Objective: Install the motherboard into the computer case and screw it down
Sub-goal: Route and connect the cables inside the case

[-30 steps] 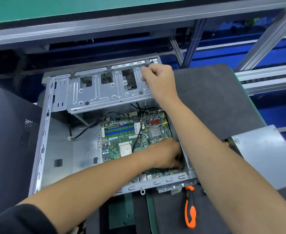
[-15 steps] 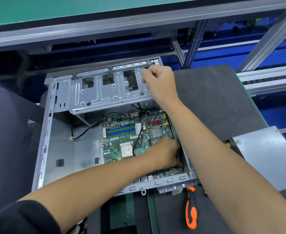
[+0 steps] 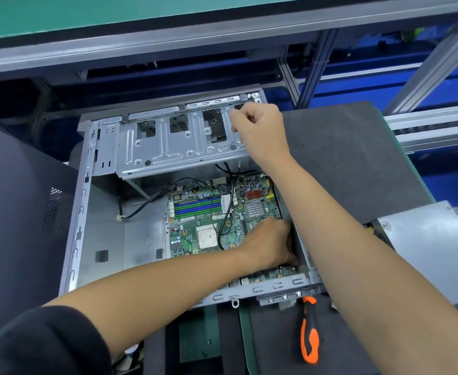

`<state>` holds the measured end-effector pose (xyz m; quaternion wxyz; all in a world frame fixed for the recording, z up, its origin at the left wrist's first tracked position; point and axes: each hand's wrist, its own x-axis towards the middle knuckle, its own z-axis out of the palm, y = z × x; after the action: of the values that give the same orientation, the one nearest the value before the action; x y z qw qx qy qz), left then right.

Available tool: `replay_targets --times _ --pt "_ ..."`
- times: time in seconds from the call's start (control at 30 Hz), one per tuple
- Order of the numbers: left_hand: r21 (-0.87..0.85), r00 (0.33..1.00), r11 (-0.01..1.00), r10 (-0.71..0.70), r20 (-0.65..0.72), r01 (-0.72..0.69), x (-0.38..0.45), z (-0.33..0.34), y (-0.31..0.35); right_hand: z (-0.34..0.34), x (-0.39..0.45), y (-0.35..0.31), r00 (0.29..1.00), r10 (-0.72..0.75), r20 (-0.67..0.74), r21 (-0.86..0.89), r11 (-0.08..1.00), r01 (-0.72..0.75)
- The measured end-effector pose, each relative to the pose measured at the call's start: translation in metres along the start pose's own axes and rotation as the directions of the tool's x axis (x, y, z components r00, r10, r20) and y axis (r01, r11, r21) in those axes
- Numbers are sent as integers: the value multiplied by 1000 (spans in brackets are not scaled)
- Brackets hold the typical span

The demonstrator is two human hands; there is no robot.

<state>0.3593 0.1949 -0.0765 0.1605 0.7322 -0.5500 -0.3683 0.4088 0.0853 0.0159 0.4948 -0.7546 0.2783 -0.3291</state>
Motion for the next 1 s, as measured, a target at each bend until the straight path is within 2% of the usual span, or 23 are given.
replay_targets --times 0.13,0.2,0.27,0.33,0.43,0.6,0.77,1.0 --pt "-4 999 999 -39 14 39 1 -1 5 0 0 0 1000 4 1 -14 1000 -4" --pt "-39 996 998 -41 77 44 1 -6 4 0 0 0 1000 9 -1 -21 1000 -9" --pt "-138 979 987 -54 196 82 1 -17 1 1 0 0 1000 13 -8 -25 1000 -13" --pt "-302 949 934 -98 300 192 2 -29 -2 0 0 0 1000 11 -22 -26 1000 -11" --pt "-371 949 897 -137 283 240 6 -37 -6 1 -1 -2 999 12 -30 -21 1000 -13" --pt "-212 969 969 -73 237 125 10 -29 -4 1 -2 -4 999 14 -31 -33 999 -15" --pt "-103 983 990 -78 169 96 16 -25 -2 0 -1 -4 1000 6 -9 -47 999 -6" --pt "22 968 997 -72 240 69 19 -30 7 1 0 0 1000 -12 6 -70 997 13"
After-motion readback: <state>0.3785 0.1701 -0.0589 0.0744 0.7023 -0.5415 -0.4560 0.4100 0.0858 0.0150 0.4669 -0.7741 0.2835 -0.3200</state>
